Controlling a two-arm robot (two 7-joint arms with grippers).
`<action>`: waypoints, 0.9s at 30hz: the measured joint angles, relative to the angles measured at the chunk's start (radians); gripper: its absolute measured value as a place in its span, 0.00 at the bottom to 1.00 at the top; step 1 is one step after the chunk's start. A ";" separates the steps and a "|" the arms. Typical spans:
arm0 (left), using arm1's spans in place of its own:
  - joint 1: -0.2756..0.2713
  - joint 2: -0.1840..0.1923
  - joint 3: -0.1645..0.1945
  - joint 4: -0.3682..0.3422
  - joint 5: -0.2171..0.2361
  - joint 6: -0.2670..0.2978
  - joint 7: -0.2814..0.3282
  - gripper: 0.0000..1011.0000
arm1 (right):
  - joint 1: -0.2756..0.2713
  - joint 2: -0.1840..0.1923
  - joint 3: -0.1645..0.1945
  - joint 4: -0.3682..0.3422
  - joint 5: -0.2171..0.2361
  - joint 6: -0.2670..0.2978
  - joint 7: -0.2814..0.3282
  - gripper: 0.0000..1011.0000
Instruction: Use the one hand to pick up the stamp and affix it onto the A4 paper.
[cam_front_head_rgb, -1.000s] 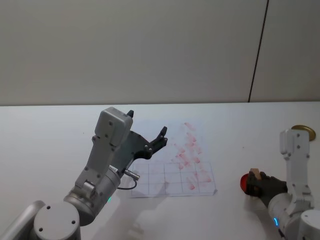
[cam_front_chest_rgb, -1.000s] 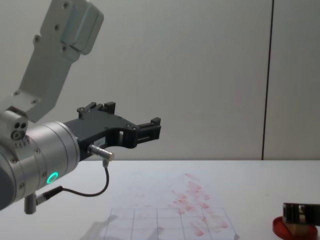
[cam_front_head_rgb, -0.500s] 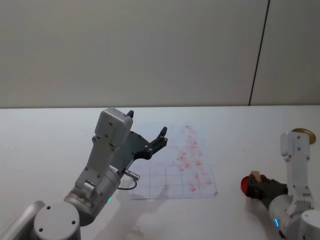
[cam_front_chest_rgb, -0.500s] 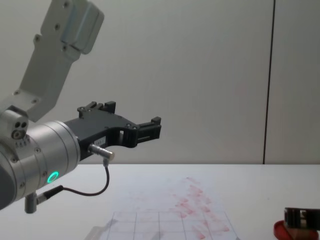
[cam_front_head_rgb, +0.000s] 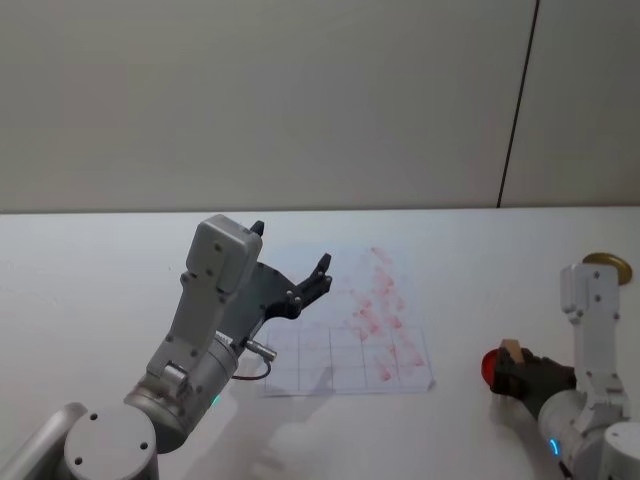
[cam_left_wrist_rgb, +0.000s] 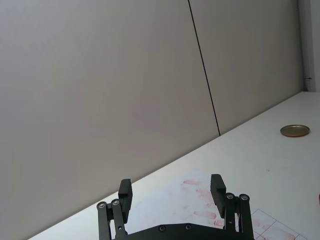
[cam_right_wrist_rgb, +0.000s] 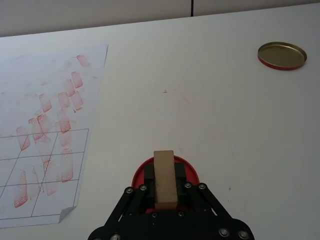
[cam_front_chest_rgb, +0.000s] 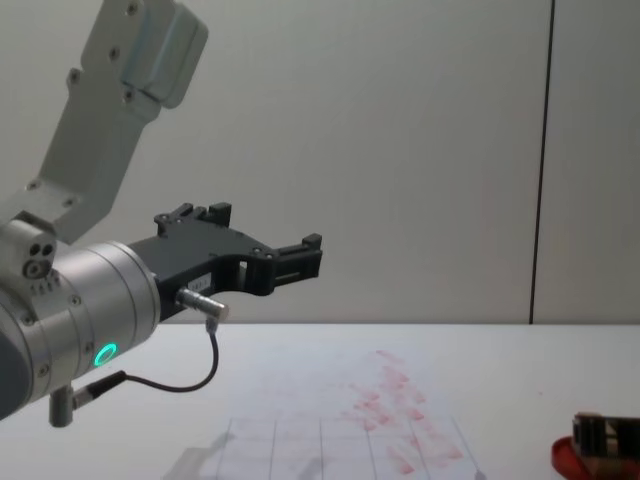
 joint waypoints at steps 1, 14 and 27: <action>0.000 0.000 0.000 0.000 0.000 0.000 0.000 0.98 | -0.003 0.000 -0.001 -0.008 -0.006 -0.004 0.003 0.21; 0.000 0.000 0.000 0.000 0.000 0.000 0.000 0.98 | -0.009 -0.002 -0.021 -0.120 -0.087 -0.036 0.042 0.21; 0.000 0.000 0.000 0.000 0.000 0.000 0.000 0.98 | 0.007 -0.031 -0.057 -0.173 -0.153 -0.030 0.102 0.21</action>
